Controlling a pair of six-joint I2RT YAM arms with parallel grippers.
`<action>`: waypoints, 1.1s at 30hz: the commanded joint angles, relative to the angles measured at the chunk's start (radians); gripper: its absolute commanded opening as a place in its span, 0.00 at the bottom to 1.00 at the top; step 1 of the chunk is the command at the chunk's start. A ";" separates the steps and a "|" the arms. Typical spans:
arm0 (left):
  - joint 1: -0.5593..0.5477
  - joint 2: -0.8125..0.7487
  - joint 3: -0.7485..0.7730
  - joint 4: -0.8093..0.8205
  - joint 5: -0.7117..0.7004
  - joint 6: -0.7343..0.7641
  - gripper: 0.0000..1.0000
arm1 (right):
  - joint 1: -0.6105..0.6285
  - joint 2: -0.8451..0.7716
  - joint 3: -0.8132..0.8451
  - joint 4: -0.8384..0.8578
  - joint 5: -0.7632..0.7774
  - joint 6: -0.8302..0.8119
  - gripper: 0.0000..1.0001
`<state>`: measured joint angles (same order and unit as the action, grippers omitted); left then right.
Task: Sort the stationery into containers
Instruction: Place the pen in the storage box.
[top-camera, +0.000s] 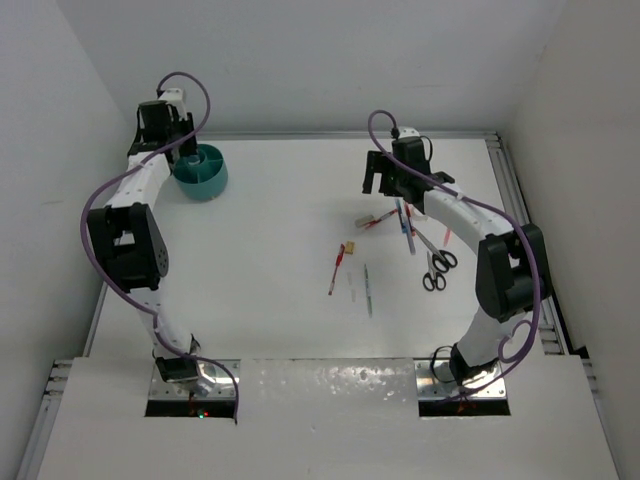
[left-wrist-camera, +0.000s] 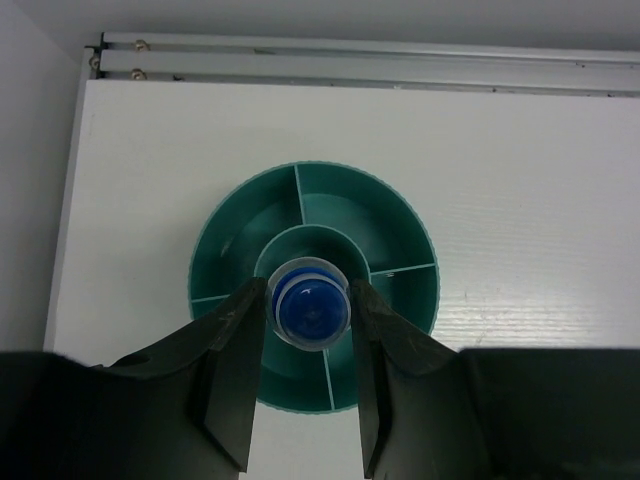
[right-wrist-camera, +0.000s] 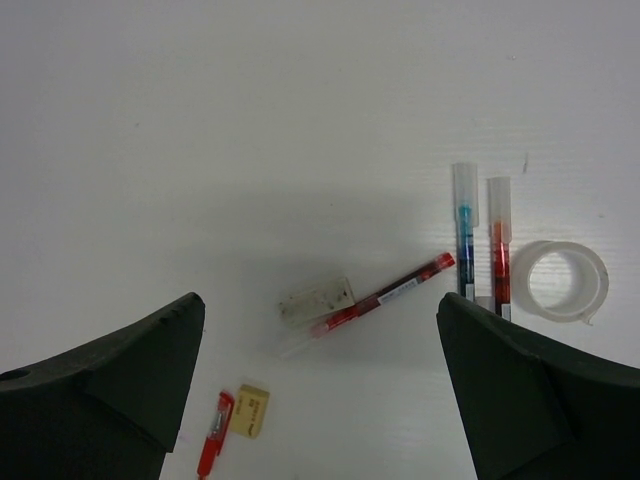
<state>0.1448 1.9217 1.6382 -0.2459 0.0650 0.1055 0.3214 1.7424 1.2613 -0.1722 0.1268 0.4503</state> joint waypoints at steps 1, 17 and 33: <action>-0.008 -0.009 -0.003 0.117 0.029 0.034 0.00 | 0.002 -0.001 0.038 -0.004 0.019 0.019 0.98; -0.014 0.040 -0.001 0.137 0.019 0.062 0.51 | 0.004 -0.081 0.033 -0.059 0.086 -0.025 0.99; -0.351 -0.266 -0.030 0.076 -0.019 0.129 0.65 | -0.005 -0.386 -0.223 -0.159 0.162 0.036 0.83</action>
<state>-0.0555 1.7744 1.6344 -0.1577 0.0101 0.1955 0.3214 1.4216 1.1061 -0.2943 0.2554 0.4469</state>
